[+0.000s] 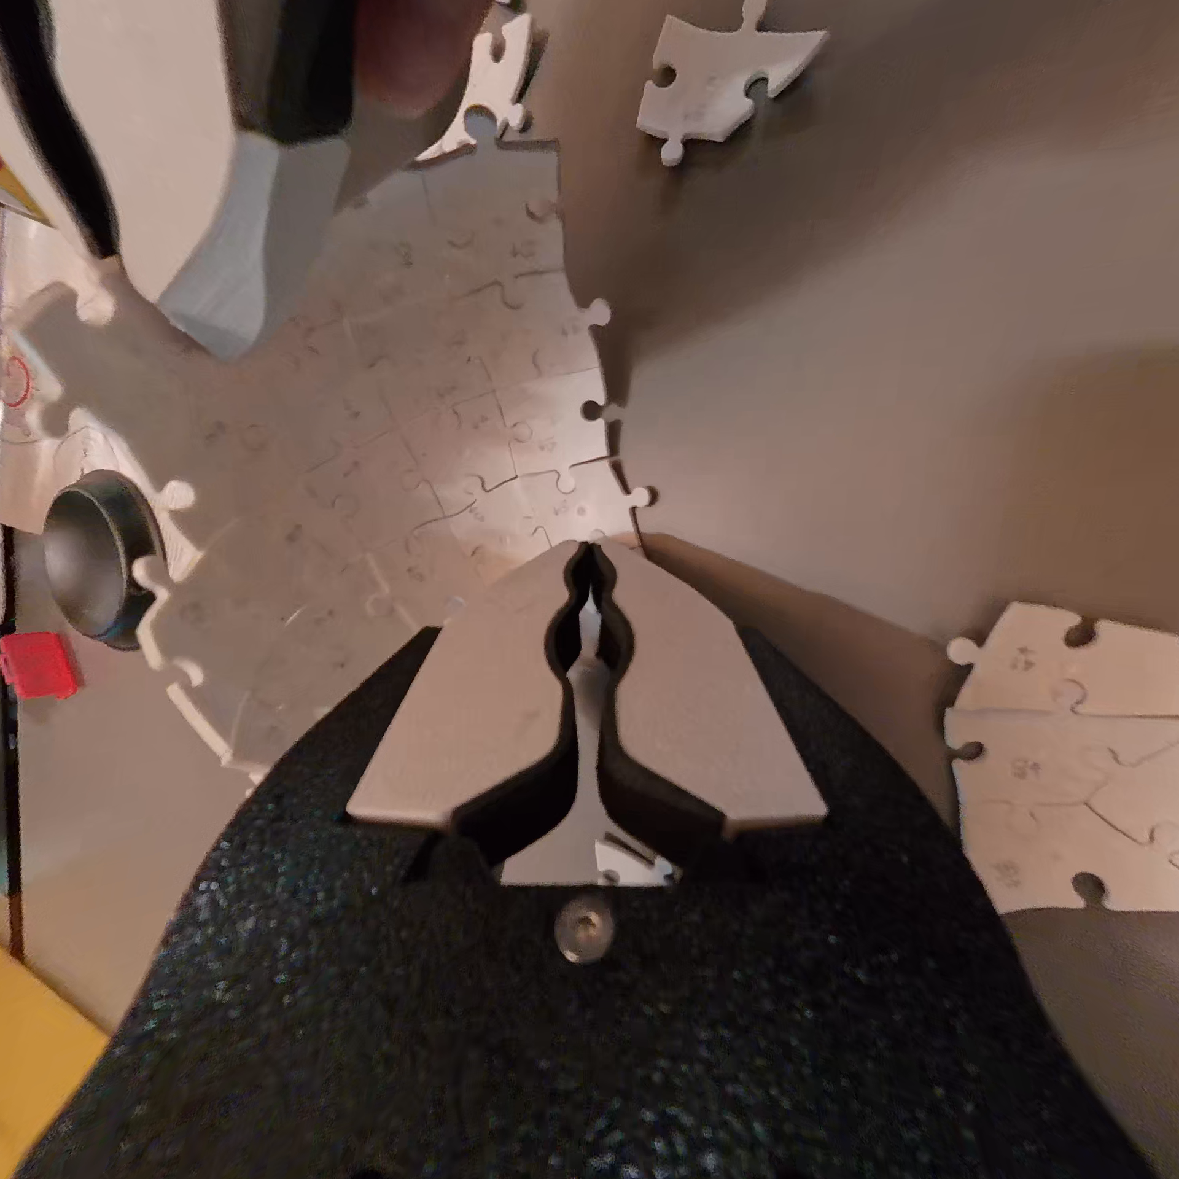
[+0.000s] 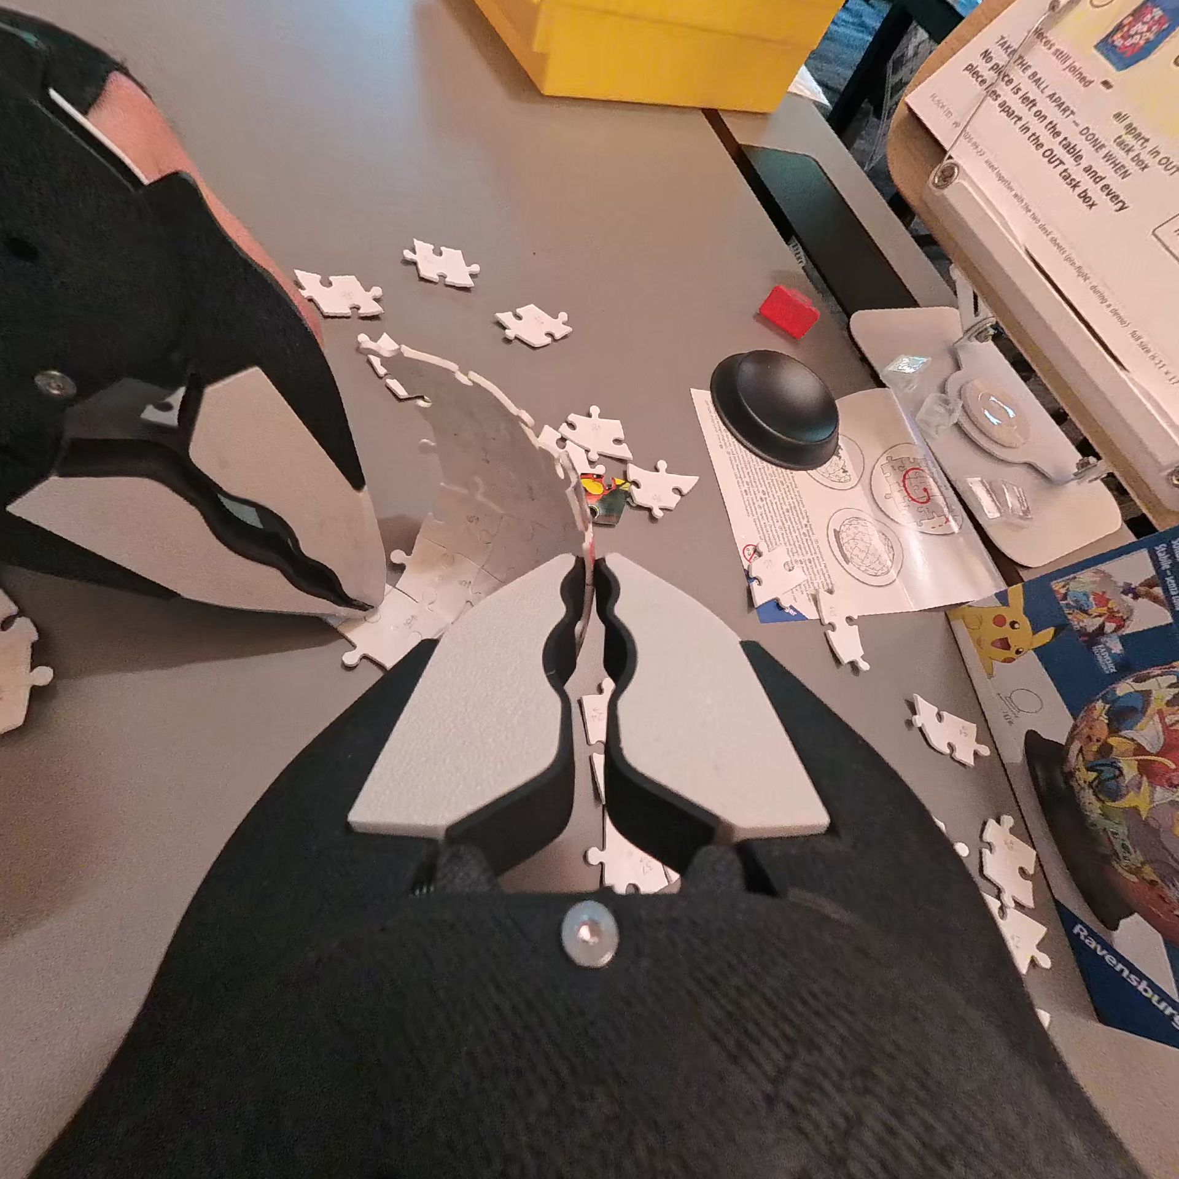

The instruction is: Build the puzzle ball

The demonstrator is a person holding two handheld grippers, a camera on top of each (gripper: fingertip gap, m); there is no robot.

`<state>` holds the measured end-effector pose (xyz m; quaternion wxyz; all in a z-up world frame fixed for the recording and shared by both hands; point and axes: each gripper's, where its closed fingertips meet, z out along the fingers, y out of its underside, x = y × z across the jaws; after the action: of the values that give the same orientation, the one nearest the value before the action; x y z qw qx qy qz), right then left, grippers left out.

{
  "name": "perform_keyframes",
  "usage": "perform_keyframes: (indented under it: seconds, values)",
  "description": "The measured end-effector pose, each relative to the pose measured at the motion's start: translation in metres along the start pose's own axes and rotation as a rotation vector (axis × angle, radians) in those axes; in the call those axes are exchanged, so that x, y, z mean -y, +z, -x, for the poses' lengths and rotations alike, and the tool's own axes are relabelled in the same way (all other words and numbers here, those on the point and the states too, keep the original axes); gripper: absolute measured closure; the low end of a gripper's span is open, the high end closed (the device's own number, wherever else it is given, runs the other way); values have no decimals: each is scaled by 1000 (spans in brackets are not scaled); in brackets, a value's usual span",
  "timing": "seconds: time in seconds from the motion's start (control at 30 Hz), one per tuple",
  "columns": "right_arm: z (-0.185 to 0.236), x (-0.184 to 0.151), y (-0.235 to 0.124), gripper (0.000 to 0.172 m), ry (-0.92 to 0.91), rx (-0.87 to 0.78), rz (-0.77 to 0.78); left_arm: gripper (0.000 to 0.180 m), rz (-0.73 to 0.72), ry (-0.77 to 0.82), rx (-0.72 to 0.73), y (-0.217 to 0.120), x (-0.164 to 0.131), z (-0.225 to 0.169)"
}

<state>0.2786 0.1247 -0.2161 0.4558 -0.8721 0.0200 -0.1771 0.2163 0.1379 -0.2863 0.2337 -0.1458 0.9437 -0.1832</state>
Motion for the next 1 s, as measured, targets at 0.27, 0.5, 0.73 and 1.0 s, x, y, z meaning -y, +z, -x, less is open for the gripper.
perform_keyframes:
  seconds: [0.27, 0.5, 0.73, 1.0]
  values:
    - [-2, -1, -4, 169, -24, -8, 11, 180, -172, -63, 102, -19, 16, 9]
    - [-4, -7, -16, 169, -132, 14, 54, 180, -349, -392, 139, -52, -2, 17]
    - [-16, -19, -31, 169, -115, 30, 72, 180, -260, -428, 143, -47, -31, 5]
    - [-15, -21, -26, 169, -90, 36, 71, 145, -318, -469, 199, -54, 10, 52]
